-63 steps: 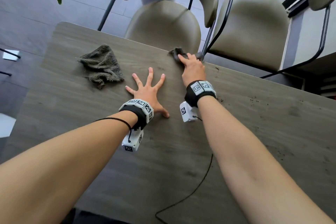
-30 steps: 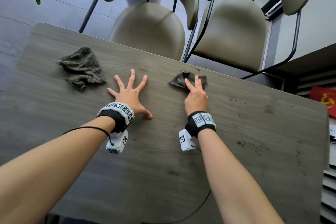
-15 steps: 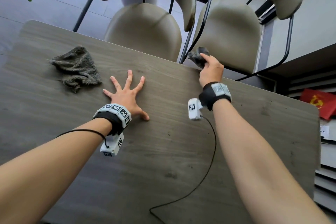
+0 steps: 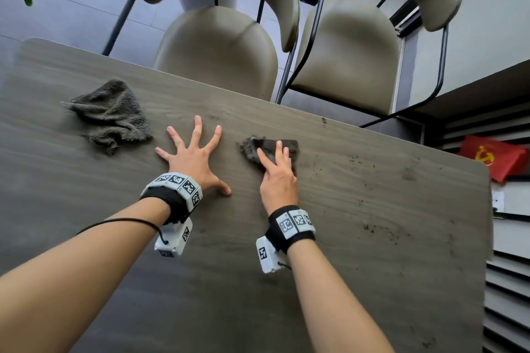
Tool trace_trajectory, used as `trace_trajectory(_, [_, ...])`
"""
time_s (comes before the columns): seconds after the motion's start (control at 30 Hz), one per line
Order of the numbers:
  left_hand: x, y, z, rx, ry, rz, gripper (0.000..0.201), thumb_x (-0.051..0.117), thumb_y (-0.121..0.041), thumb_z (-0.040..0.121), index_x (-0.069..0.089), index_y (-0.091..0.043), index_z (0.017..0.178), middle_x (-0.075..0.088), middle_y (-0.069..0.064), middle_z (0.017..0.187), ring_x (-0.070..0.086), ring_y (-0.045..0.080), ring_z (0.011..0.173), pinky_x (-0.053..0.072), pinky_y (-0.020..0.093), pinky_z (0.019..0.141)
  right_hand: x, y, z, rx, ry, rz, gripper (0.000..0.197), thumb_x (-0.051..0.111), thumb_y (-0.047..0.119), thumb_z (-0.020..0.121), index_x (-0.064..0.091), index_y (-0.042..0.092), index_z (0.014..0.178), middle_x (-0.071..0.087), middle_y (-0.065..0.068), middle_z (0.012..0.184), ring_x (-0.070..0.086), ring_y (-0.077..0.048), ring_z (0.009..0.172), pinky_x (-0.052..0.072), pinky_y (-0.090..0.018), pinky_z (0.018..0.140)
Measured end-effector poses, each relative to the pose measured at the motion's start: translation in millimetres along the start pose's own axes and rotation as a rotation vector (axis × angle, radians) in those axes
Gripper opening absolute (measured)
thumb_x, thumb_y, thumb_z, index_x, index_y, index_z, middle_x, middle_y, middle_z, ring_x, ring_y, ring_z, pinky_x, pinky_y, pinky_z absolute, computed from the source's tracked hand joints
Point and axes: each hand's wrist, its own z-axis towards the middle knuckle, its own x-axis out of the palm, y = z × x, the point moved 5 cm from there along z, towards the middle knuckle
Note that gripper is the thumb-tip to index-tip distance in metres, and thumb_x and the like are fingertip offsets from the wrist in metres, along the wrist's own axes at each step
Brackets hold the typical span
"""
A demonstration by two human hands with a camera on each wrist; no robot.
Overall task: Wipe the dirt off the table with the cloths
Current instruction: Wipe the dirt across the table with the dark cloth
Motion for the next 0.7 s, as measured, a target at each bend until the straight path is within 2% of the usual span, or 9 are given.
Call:
trace_trajectory(0.17, [0.6,-0.4,1.2,-0.004,0.005,0.010,0.155,0.082,-0.081,0.036,-0.019,-0.055,0.150,-0.039,-0.007,0.158,-0.020,0.058,0.144,0.018,0.085,0.102,-23.5,-15.5,67.8,0.038,-0.057,-0.093,0.071,0.040,-0.011,0.085,0.049,0.034,0.140,0.025,-0.006,0.159,0.024,-0.026,0.145,0.033,-0.036,0.110])
trace_trajectory(0.23, [0.1,-0.5,1.4,-0.003,0.009,0.012,0.155,0.082,-0.081,0.036,-0.020,-0.055,0.150,-0.039,-0.007,0.158,-0.021,0.058,0.143,0.018,0.085,0.101,-34.1,-21.9,100.6,0.056,-0.074,-0.125,0.071,0.038,-0.010,0.085,0.050,0.033,0.140,0.034,-0.010,0.154,0.031,-0.027,0.142,0.035,-0.035,0.109])
trace_trajectory(0.33, [-0.5,-1.1,1.1,-0.002,0.021,0.008,0.154,0.083,-0.080,0.036,-0.020,-0.056,0.149,-0.040,-0.008,0.157,-0.022,0.058,0.143,0.017,0.085,0.101,-51.0,-25.5,141.6,0.099,-0.063,-0.157,0.061,0.039,-0.004,0.086,0.058,0.032,0.132,0.055,-0.010,0.132,0.052,-0.032,0.120,0.043,-0.036,0.097])
trace_trajectory(0.37, [-0.8,-0.8,0.8,-0.004,0.024,0.008,0.154,0.083,-0.080,0.036,-0.020,-0.056,0.149,-0.041,-0.008,0.157,-0.022,0.058,0.143,0.017,0.085,0.101,-56.1,-25.7,152.2,0.126,-0.025,-0.149,0.058,0.040,-0.001,0.087,0.060,0.033,0.129,0.058,-0.009,0.128,0.055,-0.034,0.115,0.045,-0.036,0.095])
trace_trajectory(0.43, [-1.8,-0.4,0.3,-0.007,0.026,0.004,0.154,0.083,-0.080,0.036,-0.019,-0.057,0.149,-0.041,-0.009,0.157,-0.022,0.058,0.143,0.017,0.085,0.101,-66.1,-23.9,163.9,0.163,0.023,-0.083,0.055,0.041,0.001,0.087,0.063,0.034,0.125,0.061,-0.008,0.127,0.056,-0.034,0.115,0.044,-0.035,0.096])
trace_trajectory(0.5, [-2.8,-0.2,-0.4,-0.006,0.028,-0.005,0.155,0.083,-0.079,0.035,-0.019,-0.057,0.149,-0.040,-0.010,0.157,-0.022,0.058,0.143,0.016,0.086,0.101,-75.5,-13.5,155.6,0.114,-0.041,-0.029,0.057,0.042,-0.003,0.084,0.064,0.030,0.125,0.062,-0.008,0.124,0.056,-0.032,0.113,0.044,-0.034,0.094])
trace_trajectory(0.6, [-3.9,-1.2,-0.9,0.000,0.026,-0.009,0.155,0.083,-0.080,0.034,-0.018,-0.058,0.149,-0.040,-0.010,0.157,-0.021,0.058,0.143,0.016,0.086,0.101,-75.2,4.2,104.8,-0.076,-0.209,0.020,0.058,0.045,-0.009,0.080,0.066,0.024,0.122,0.062,-0.008,0.121,0.061,-0.031,0.104,0.049,-0.035,0.088])
trace_trajectory(0.7, [-7.3,-2.8,-2.5,-0.006,0.029,0.008,0.155,0.083,-0.081,0.034,-0.020,-0.059,0.148,-0.042,-0.010,0.156,-0.020,0.058,0.143,0.018,0.086,0.100,-53.1,-0.8,37.4,-0.104,-0.224,0.083,0.056,0.051,-0.011,0.078,0.067,0.021,0.121,0.060,-0.015,0.129,0.061,-0.032,0.111,0.050,-0.035,0.093])
